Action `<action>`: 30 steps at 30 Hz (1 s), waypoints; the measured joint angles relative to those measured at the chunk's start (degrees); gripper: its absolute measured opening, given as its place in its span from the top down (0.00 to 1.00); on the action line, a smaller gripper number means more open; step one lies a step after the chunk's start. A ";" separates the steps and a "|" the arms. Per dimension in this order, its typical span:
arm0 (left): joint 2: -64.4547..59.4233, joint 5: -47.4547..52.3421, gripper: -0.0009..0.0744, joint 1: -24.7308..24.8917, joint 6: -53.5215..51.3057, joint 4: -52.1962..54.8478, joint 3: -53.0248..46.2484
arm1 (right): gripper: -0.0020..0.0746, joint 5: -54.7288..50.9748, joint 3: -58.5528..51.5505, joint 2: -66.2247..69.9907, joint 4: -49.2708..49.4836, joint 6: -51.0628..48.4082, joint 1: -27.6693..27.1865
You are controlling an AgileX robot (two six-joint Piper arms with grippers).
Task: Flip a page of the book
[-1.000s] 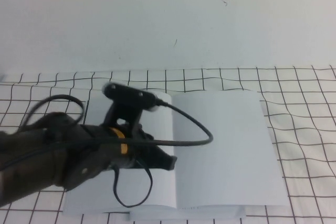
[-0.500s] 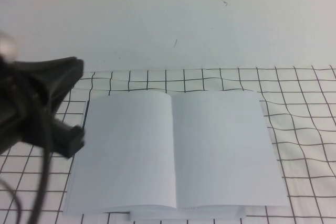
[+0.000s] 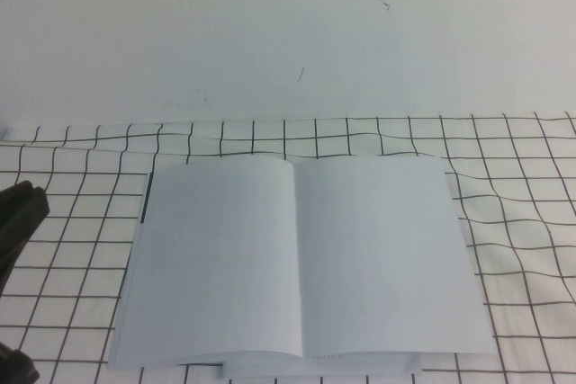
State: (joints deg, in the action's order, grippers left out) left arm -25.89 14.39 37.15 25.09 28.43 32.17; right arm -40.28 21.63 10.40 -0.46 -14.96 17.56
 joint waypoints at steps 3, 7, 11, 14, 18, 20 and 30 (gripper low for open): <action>0.22 0.16 0.99 0.00 0.00 0.04 -0.08 | 0.98 0.00 0.00 0.00 0.46 0.00 0.00; 0.22 0.18 0.99 0.00 0.00 0.04 -0.08 | 0.98 0.00 0.00 0.00 0.46 0.00 0.00; 0.22 0.18 0.99 0.00 0.00 0.13 -0.08 | 0.98 0.08 0.00 0.00 0.46 0.00 0.00; 0.22 0.18 0.99 0.00 0.00 0.26 -0.08 | 0.98 0.08 0.00 0.00 0.46 0.00 0.00; 0.36 3.19 0.99 0.00 0.10 0.84 -0.23 | 0.98 0.08 0.00 0.00 0.46 0.00 0.00; 1.54 6.87 0.99 -0.27 0.80 -0.17 -0.70 | 0.98 0.12 0.00 0.00 0.46 0.00 0.00; 13.34 7.44 0.99 -20.03 -19.38 -24.56 -11.11 | 0.98 0.21 0.00 0.00 0.46 0.00 0.00</action>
State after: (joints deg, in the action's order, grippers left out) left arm -12.56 21.83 17.11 5.71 3.86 21.06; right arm -40.07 21.63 10.40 0.00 -14.96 17.56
